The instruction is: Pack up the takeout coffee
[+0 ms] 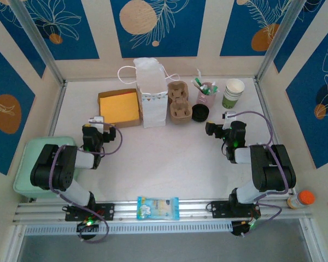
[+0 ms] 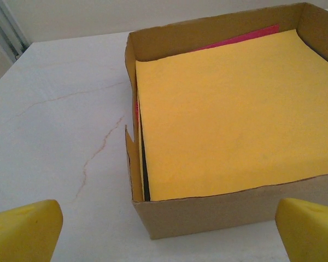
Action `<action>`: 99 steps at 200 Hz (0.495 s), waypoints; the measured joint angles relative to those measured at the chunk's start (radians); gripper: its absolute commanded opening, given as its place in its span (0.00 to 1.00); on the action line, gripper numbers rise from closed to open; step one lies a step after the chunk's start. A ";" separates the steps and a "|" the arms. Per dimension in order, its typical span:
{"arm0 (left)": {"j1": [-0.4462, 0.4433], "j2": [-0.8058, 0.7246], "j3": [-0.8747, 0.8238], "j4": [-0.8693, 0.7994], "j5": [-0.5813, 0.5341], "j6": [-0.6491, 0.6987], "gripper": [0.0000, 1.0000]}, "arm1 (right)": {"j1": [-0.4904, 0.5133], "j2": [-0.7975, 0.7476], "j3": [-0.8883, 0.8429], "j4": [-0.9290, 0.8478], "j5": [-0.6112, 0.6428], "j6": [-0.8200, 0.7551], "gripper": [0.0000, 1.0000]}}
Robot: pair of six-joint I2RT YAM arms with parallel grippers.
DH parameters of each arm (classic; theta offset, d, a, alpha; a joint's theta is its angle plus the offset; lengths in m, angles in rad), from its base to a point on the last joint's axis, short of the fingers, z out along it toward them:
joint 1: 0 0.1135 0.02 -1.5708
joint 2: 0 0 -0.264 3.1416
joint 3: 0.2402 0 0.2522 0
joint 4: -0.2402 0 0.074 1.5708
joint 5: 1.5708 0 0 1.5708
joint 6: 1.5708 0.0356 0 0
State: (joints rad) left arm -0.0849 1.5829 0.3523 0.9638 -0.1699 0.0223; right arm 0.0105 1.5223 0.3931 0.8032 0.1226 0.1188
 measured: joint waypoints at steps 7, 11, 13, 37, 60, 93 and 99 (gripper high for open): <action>0.000 0.000 0.000 0.000 0.000 0.000 1.00 | 0.000 0.000 0.000 0.000 0.000 0.000 0.99; 0.000 0.000 0.000 0.000 0.000 0.000 1.00 | 0.000 0.000 0.000 0.000 0.000 0.000 0.99; 0.000 0.000 0.000 0.000 0.000 0.000 1.00 | 0.000 0.000 0.000 0.000 0.000 0.000 0.99; 0.000 0.000 0.000 0.000 0.001 0.001 1.00 | 0.000 0.000 0.000 -0.001 0.000 0.000 0.99; 0.000 0.000 0.000 -0.001 0.009 0.001 1.00 | 0.000 0.000 0.000 -0.001 0.000 0.000 0.99; 0.003 0.000 0.002 -0.010 0.055 0.005 1.00 | 0.000 0.000 0.000 -0.001 0.000 0.000 0.99; 0.003 0.000 0.002 -0.010 0.059 0.005 1.00 | 0.000 0.000 0.000 -0.001 0.000 0.000 0.99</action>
State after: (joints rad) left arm -0.0818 1.5829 0.3546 0.9543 -0.1112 0.0273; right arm 0.0109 1.5223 0.3931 0.8024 0.1226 0.1188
